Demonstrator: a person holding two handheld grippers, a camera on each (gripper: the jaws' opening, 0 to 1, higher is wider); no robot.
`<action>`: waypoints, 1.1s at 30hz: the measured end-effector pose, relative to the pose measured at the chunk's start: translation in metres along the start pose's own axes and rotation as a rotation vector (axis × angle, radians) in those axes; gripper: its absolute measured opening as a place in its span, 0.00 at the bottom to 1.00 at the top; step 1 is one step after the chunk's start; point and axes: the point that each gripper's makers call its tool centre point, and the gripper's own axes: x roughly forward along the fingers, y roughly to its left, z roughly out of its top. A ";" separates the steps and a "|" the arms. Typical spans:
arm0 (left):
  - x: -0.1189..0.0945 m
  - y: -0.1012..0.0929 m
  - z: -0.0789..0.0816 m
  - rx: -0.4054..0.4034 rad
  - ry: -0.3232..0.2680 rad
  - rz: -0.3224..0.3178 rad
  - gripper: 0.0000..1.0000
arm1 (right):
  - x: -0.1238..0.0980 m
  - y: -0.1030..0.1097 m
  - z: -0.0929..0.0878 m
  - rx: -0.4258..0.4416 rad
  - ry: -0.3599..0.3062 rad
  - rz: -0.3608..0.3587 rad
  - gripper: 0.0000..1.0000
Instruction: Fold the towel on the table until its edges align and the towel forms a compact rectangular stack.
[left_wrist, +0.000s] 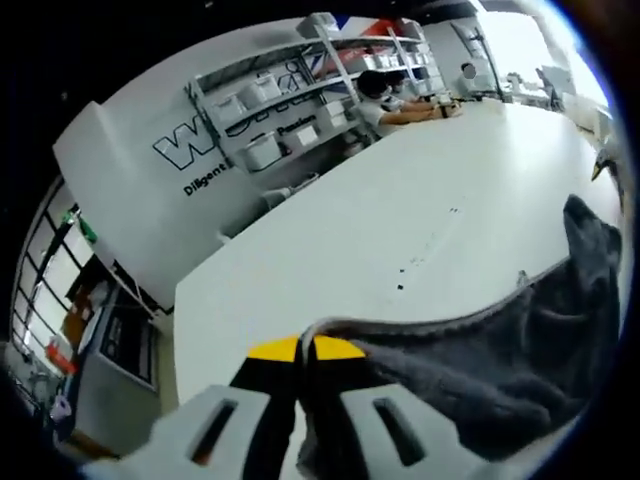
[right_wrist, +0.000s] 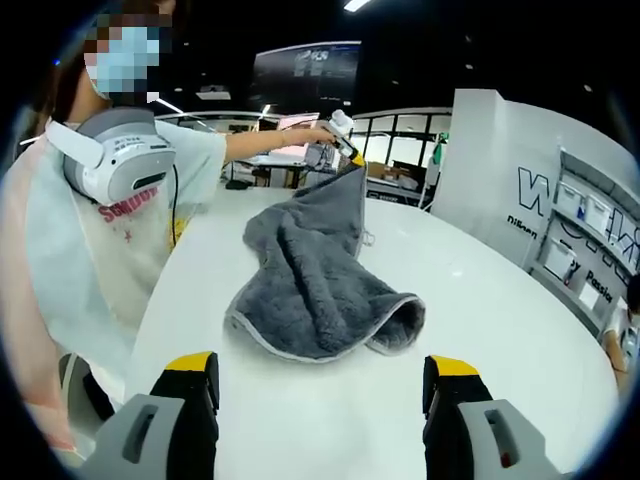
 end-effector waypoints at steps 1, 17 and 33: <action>0.005 -0.001 -0.004 0.004 0.012 0.004 0.04 | 0.000 0.000 0.000 0.000 0.000 0.000 0.87; 0.066 -0.016 -0.079 0.052 0.232 0.024 0.04 | -0.007 0.007 0.006 -0.009 -0.002 -0.025 0.93; 0.090 -0.035 -0.100 0.168 0.293 0.037 0.04 | -0.011 0.012 0.009 -0.004 0.009 -0.030 0.99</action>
